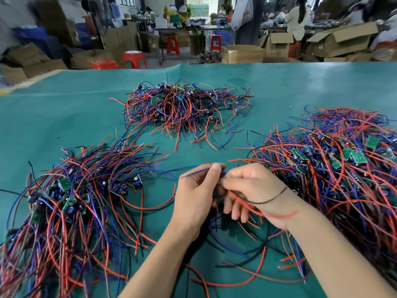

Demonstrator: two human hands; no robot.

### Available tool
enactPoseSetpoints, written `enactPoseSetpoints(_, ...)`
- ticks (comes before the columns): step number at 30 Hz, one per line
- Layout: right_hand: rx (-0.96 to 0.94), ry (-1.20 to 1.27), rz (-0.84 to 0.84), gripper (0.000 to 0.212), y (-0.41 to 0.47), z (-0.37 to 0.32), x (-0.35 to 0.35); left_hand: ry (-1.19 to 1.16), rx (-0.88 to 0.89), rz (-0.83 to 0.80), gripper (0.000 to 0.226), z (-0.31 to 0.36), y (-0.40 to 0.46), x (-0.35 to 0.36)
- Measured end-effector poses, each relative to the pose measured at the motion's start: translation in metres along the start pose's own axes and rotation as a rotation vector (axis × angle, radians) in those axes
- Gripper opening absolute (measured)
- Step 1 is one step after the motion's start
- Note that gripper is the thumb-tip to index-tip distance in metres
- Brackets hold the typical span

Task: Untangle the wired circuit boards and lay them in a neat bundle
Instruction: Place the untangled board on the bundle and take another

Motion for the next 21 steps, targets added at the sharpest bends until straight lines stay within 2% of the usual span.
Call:
enactPoseSetpoints(3, -0.022, -0.244, 0.099, 0.038, -0.001, 0.001, -0.007, 0.016, -0.005, -0.025, 0.026, -0.002, 0.000, 0.001)
enactPoseSetpoints(5, -0.128, -0.470, 0.327, 0.029, -0.003, -0.005, -0.020, 0.013, -0.001, -0.025, 0.024, -0.002, 0.001, 0.000)
enactPoseSetpoints(7, -0.231, -0.488, 0.517, 0.017, -0.007, -0.011, -0.032, 0.050, 0.016, -0.055, 0.024, -0.001, 0.001, 0.001)
enactPoseSetpoints(8, -0.254, -0.464, 0.535, 0.012, -0.007, -0.013, -0.034, 0.077, 0.024, -0.080, 0.023, 0.000, 0.001, 0.002)
enactPoseSetpoints(13, -0.316, -0.515, 0.411, 0.025, -0.004, -0.013, -0.028, 0.081, -0.021, -0.160, 0.026, -0.001, 0.000, 0.005)
enactPoseSetpoints(15, -0.343, -0.508, 0.424, 0.031, -0.005, -0.012, -0.027, 0.051, -0.040, -0.181, 0.026, -0.004, 0.001, 0.006)
enactPoseSetpoints(18, -0.367, -0.510, 0.490, 0.029, -0.005, -0.011, -0.026, 0.037, -0.056, -0.205, 0.031, -0.006, 0.002, 0.007)
enactPoseSetpoints(21, -0.384, -0.523, 0.542, 0.027, -0.005, -0.012, -0.026, 0.018, -0.049, -0.250, 0.024, -0.004, 0.000, 0.011)
Point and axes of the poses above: each hand's wrist, its own y-axis towards the middle knuckle, its own x-axis out of the palm, z = x × y, the point moved 5 cm from there along y, towards the middle knuckle, and after that the axes turned 8 degrees about -y, right-handed, at the moved point
